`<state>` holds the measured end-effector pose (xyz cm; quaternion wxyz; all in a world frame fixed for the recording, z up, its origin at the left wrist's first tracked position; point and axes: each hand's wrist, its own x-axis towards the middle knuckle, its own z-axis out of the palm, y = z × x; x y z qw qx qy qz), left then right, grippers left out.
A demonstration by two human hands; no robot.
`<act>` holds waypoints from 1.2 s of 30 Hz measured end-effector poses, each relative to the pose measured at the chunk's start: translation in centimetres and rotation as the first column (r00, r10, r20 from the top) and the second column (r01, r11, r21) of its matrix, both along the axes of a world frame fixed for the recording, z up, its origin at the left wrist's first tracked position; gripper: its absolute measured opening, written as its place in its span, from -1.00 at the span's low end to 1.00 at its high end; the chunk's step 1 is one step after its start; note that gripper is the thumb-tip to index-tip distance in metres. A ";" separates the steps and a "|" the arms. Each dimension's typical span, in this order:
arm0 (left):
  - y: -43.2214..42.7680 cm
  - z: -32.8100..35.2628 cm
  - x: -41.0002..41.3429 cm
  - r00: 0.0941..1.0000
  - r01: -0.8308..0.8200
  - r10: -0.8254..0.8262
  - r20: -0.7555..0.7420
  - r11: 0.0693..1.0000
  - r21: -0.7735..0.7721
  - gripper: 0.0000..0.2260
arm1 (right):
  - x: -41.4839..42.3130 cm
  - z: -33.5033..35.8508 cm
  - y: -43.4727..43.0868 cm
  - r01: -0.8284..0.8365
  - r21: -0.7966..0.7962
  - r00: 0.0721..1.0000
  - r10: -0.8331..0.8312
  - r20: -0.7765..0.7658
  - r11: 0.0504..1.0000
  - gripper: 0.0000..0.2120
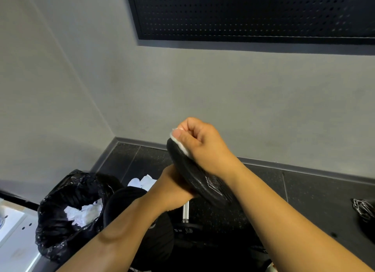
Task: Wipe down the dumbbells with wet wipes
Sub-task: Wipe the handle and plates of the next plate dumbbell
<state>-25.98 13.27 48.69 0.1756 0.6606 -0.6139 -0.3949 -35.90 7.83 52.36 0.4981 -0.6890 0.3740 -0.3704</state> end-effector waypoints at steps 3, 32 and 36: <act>0.8 0.1 -0.5 0.997 -0.054 0.055 0.049 0.998 -0.017 -0.76 | 0.4 -1.9 -2.6 0.098 -0.012 0.983 -0.099 -0.152 0.995 -0.77; -1.5 -3.4 0.7 0.853 -0.496 0.516 0.078 0.847 -0.191 -0.79 | -4.5 -5.4 2.1 0.344 0.553 0.913 -0.408 -0.007 0.759 -0.64; -1.6 -3.1 0.8 0.835 -0.495 0.530 0.148 0.841 -0.219 -0.79 | -3.7 -5.3 2.6 0.363 0.514 0.908 -0.420 -0.005 0.777 -0.64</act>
